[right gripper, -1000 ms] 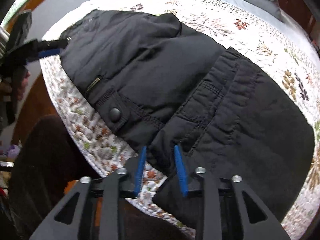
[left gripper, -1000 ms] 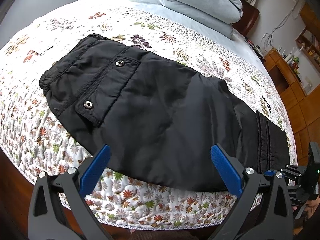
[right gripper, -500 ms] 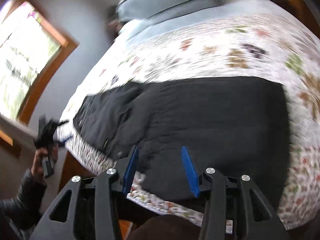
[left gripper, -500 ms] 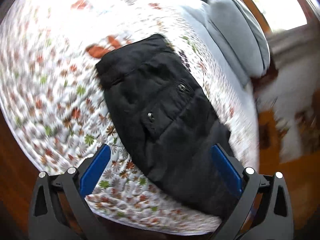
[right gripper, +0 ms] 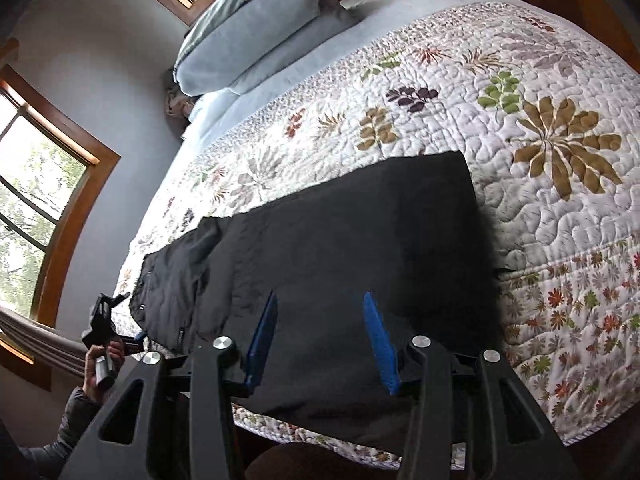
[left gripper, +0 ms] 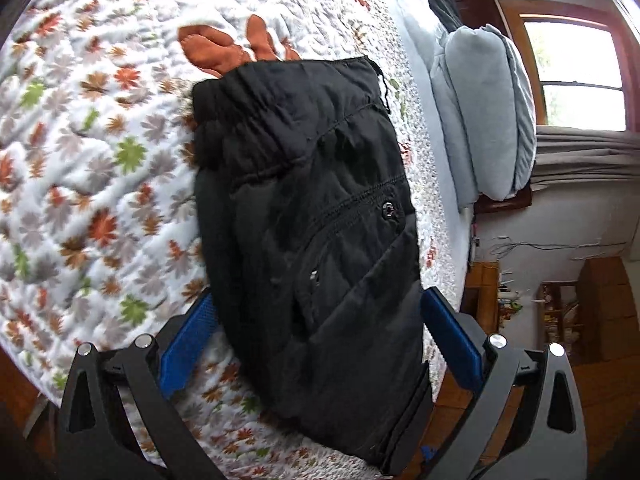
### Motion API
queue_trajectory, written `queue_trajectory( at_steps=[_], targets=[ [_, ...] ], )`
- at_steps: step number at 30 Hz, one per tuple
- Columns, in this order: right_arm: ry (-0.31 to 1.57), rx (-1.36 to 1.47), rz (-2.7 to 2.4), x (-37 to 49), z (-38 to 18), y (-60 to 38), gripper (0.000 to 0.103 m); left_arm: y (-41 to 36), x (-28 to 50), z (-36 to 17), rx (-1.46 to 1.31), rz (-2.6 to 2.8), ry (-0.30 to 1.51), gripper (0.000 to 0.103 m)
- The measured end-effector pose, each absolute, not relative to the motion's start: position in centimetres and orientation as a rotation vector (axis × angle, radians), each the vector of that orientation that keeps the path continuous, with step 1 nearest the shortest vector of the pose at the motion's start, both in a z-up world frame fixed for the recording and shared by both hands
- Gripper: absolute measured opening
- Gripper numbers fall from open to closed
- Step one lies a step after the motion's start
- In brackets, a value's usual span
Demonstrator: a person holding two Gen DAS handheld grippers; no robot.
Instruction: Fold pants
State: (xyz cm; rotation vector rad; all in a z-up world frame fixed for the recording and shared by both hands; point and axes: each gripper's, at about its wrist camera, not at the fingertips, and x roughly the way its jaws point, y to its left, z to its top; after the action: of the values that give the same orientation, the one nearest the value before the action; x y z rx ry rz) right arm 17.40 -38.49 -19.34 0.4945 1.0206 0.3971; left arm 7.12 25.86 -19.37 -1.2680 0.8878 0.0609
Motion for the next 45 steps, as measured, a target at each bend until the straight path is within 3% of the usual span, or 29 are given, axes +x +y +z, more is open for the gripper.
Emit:
queue_trajectory(
  at_steps=[5, 6, 10, 16, 25, 45],
  targets=[
    [1.026, 0.481, 0.380, 17.6, -19.8, -38.3, 0.053, 25.7, 7.9, -19.8, -1.304, 0.044, 0.869, 0.094],
    [1.027, 0.481, 0.380, 17.6, -19.8, -38.2, 0.053, 25.6, 8.0, -19.9, -1.300, 0.045, 0.873, 0.089],
    [1.029, 0.488, 0.377, 17.6, -19.9, -38.3, 0.053, 25.6, 8.1, -20.5, -1.256, 0.077, 0.919, 0.043],
    [1.036, 0.489, 0.374, 17.7, -20.2, -38.2, 0.055, 25.7, 7.7, -20.8, -1.226, 0.077, 0.921, 0.028],
    [1.044, 0.501, 0.373, 17.9, -20.6, -38.4, 0.055, 24.7, 8.4, -18.7, -1.145, 0.049, 0.881, 0.014],
    [1.045, 0.535, 0.372, 18.1, -20.6, -39.4, 0.055, 15.4, 9.6, -8.4, -0.726, -0.197, 0.747, 0.014]
  ],
)
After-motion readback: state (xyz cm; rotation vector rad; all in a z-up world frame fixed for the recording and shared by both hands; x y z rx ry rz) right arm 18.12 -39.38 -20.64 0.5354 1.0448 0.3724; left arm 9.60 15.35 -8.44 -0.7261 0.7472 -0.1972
